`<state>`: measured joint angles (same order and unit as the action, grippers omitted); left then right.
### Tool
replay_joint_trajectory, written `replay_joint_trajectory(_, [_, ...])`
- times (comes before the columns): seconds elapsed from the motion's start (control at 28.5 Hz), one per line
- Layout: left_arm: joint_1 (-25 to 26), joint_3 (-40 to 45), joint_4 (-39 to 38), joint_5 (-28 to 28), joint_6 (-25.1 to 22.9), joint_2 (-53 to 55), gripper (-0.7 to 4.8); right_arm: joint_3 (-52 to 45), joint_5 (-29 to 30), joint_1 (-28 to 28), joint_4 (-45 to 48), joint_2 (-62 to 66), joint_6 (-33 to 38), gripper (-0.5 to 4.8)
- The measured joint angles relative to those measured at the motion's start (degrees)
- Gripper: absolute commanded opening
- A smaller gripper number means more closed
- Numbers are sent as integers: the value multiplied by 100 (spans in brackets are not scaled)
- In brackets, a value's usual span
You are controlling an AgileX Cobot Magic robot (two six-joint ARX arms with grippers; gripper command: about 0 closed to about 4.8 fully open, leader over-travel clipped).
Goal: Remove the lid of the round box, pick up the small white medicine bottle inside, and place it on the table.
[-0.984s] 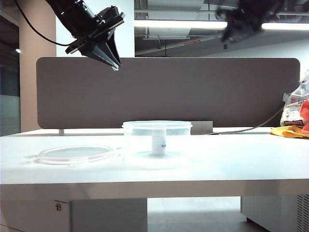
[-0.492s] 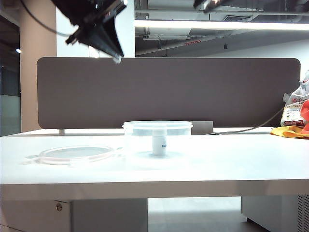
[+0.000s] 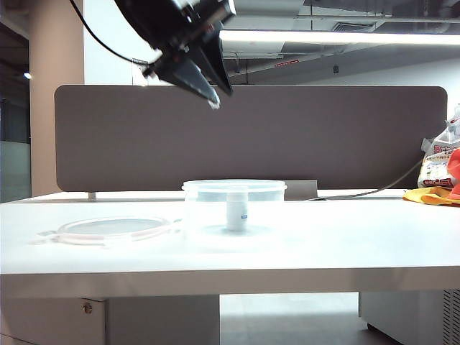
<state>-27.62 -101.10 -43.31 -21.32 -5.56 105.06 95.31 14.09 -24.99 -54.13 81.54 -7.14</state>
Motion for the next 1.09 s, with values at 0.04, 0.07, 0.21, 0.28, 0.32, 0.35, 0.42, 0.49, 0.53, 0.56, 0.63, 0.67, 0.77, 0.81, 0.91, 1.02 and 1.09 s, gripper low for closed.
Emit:
replay_joint_trajectory(0.04, [-35, -2, 50, 101, 13, 96, 189, 0, -13, 2, 0, 0, -2, 147])
replay_joint_trajectory(0.07, [-63, -4, 81, 210, 26, 208, 228, 0, -46, 15, 0, 0, -2, 147])
replay_joint_trajectory(0.21, [-76, -2, 114, 450, 164, 636, 379, 0, -59, 11, -22, 0, -9, 147])
replay_joint_trajectory(0.28, [-76, 0, 122, 459, 297, 809, 386, 0, -68, 11, -63, 0, -17, 148])
replay_joint_trajectory(0.32, [-72, 2, 131, 461, 358, 859, 386, 0, -87, 11, -72, 0, -20, 147])
replay_joint_trajectory(0.35, [-66, 7, 138, 468, 400, 911, 386, 0, -101, 11, -81, 0, -26, 148])
replay_joint_trajectory(0.42, [-74, 7, 168, 468, 417, 964, 385, 0, -105, 13, -76, 0, -37, 148])
replay_joint_trajectory(0.49, [-114, 2, 267, 472, 431, 1014, 385, 0, -105, 13, -76, 2, -42, 148])
replay_joint_trajectory(0.53, [-140, 0, 326, 466, 433, 1040, 383, 0, -107, 11, -79, 2, -42, 147])
replay_joint_trajectory(0.56, [-153, 0, 367, 468, 433, 1060, 378, 0, -111, 11, -76, 2, -42, 148])
replay_joint_trajectory(0.63, [-232, 0, 479, 490, 433, 1099, 371, 0, -153, 11, -79, 2, -42, 148])
replay_joint_trajectory(0.67, [-256, -2, 544, 487, 433, 1117, 371, 0, -153, 11, -76, 2, -42, 148])
replay_joint_trajectory(0.77, [-352, -13, 697, 623, 435, 1169, 371, 0, -168, 13, -76, 2, -44, 148])
replay_joint_trajectory(0.81, [-356, -13, 715, 691, 433, 1187, 371, 0, -170, 13, -81, 2, -42, 148])
replay_joint_trajectory(0.91, [-398, -13, 772, 852, 435, 1261, 371, 0, -168, 13, -83, 2, -42, 148])
replay_joint_trajectory(1.02, [-398, -13, 798, 925, 433, 1327, 371, 0, -168, 13, -87, 4, -44, 148])
replay_joint_trajectory(1.09, [-389, -13, 802, 968, 435, 1349, 360, 0, -173, 13, -96, 9, -42, 148])
